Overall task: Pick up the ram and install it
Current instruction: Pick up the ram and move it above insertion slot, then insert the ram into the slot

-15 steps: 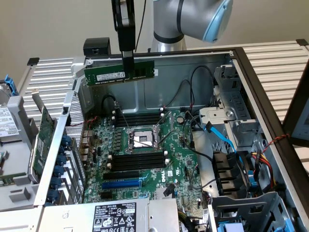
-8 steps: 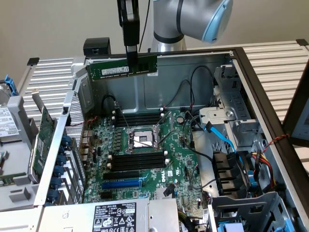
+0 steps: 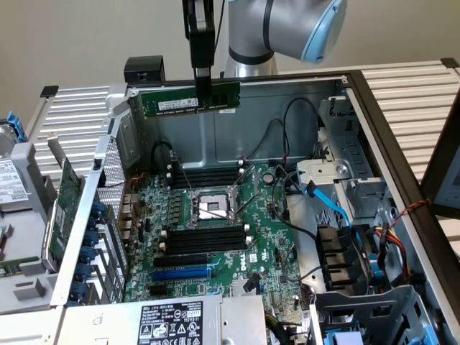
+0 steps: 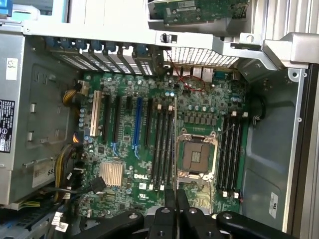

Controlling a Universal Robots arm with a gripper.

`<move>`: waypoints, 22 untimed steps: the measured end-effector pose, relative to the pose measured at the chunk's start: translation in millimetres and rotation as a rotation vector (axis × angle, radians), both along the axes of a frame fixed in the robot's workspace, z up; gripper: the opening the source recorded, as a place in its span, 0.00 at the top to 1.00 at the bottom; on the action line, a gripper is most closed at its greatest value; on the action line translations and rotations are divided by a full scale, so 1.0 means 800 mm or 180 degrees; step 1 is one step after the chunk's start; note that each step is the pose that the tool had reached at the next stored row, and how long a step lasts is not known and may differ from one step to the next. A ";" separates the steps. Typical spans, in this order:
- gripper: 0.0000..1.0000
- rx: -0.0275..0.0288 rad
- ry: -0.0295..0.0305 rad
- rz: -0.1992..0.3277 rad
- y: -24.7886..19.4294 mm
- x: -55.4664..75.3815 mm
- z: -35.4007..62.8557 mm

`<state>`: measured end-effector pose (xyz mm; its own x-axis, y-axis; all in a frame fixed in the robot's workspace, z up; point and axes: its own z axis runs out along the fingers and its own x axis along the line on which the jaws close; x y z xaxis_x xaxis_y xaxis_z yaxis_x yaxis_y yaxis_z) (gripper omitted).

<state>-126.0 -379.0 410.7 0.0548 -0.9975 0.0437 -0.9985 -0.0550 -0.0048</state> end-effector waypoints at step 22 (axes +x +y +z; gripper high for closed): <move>0.87 0.0046 0.0046 0.0000 -0.0018 0.000 -0.026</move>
<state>-125.8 -380.4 389.7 0.0553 -0.9981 0.0286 -0.9984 -0.0551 0.0087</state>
